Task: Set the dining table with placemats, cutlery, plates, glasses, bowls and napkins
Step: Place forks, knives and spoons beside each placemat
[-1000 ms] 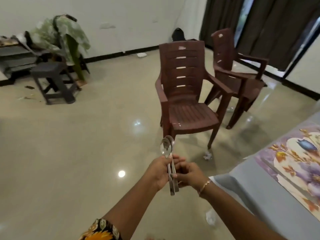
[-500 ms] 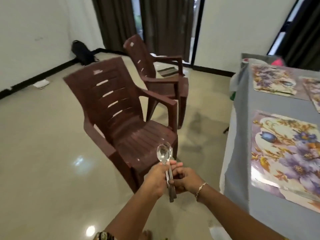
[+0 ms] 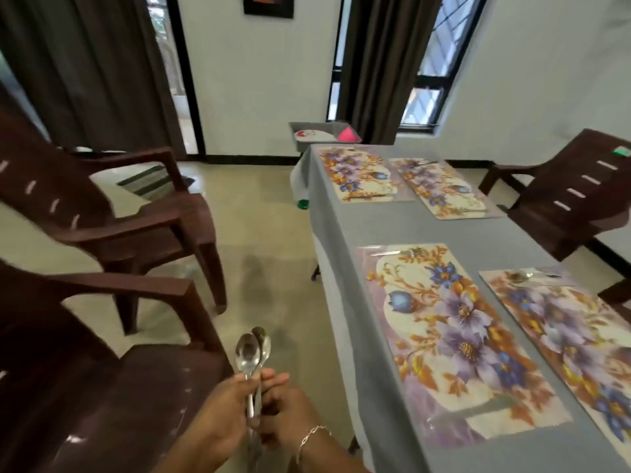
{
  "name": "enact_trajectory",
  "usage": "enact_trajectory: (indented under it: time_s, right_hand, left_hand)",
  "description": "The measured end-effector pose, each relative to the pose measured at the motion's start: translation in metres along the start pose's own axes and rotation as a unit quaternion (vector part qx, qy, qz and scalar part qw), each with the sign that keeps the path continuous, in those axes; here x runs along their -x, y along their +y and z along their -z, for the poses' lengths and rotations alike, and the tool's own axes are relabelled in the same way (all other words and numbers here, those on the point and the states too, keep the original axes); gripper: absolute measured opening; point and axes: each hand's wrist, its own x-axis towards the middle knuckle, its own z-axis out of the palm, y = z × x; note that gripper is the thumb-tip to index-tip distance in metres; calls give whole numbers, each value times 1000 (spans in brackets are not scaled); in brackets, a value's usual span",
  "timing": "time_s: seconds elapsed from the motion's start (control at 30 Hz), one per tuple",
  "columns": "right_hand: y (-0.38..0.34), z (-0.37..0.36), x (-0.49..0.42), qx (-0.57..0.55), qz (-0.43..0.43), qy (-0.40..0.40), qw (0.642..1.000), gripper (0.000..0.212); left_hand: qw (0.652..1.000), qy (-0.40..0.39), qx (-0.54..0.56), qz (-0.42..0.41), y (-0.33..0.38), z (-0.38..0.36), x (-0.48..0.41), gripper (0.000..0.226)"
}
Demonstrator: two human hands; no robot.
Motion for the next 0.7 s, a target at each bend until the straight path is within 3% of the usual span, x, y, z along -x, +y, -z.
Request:
enact_trajectory:
  time_s: [0.33,0.43,0.7]
  right_hand:
    - [-52,139,-92,-82,22,168,982,21]
    - [-58,174,-98,-101,25,231,967,8]
    - [-32,244,-91,-153,-16,397,905,23]
  left_hand:
    - [990,-98,-99,35,88,-117,-142,21]
    - [980,-132,-137,54,94,-153,-173,23]
    - [917,-257,-259,161,78,-246,-228,23]
